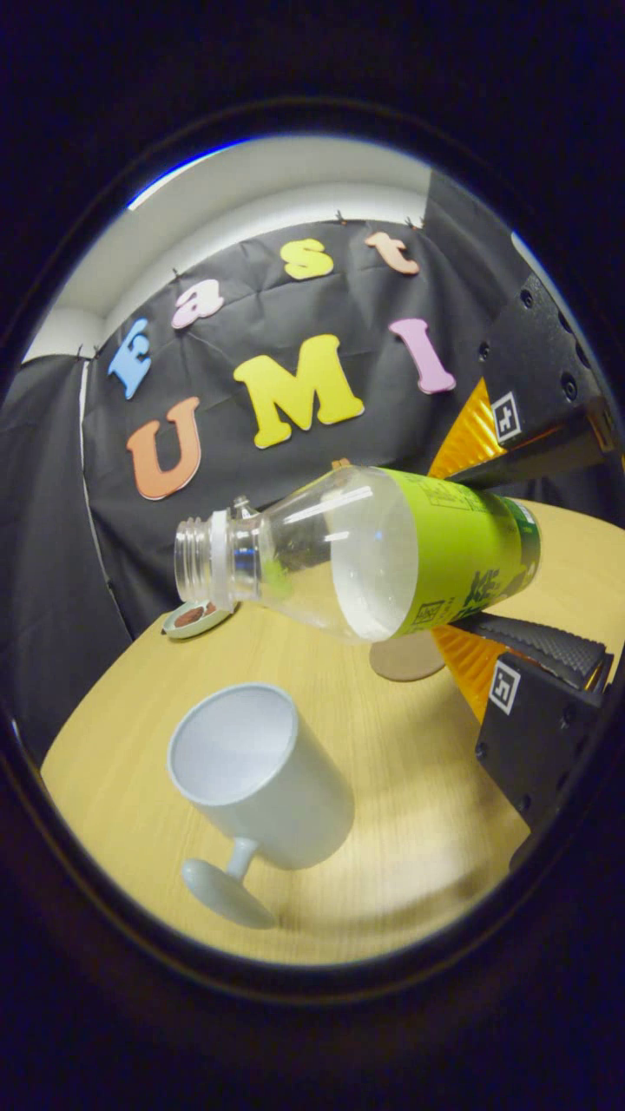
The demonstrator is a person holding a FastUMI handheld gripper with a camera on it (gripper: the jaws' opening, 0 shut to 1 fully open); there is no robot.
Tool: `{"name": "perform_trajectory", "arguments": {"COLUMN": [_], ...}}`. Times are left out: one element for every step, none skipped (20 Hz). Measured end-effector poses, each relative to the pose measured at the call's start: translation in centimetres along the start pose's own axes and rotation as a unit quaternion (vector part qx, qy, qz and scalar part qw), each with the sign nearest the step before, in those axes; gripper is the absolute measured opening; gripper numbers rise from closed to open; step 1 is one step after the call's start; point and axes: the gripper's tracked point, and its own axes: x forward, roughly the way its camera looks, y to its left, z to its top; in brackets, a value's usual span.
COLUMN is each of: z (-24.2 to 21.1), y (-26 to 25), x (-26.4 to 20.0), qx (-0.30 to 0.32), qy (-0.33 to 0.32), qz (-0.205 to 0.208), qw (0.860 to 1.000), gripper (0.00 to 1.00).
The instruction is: Take the bottle from table, then pour the juice into the cup, finally place the bottle on the coaster
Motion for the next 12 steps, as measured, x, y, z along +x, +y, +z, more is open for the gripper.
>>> {"name": "perform_trajectory", "arguments": {"z": [-0.02, -0.01, 0.12, 0.24, 0.35, 0.48, 0.65, 0.73, 0.84, 0.83, 0.84, 0.96], "y": [-0.12, -0.11, -0.16, -0.17, -0.38, -0.52, -0.42, -0.38, -0.43, -0.55, -0.57, -0.55], "x": [0.16, 0.25, 0.4, 0.45, 0.37, 0.33, 0.27, 0.34, 0.4, 0.73, 0.81, 0.86], "qx": [-0.012, -0.021, -0.032, -0.045, -0.06, -0.072, -0.084, -0.095, -0.101, -0.108, -0.114, -0.12], "qy": [-0.001, 0.0, 0.001, 0.001, 0.001, -0.001, -0.004, -0.005, -0.005, -0.004, -0.003, -0.004], "qz": [-0.008, -0.013, -0.018, -0.025, -0.034, -0.043, -0.048, -0.053, -0.056, -0.06, -0.063, -0.066], "qw": [1.0, 1.0, 0.999, 0.999, 0.998, 0.996, 0.995, 0.994, 0.993, 0.992, 0.991, 0.991], "gripper": [0.76, 0.76, 0.76, 0.76, 0.76, 0.76, 0.76, 0.76, 0.76, 0.76, 0.76, 0.76]}}
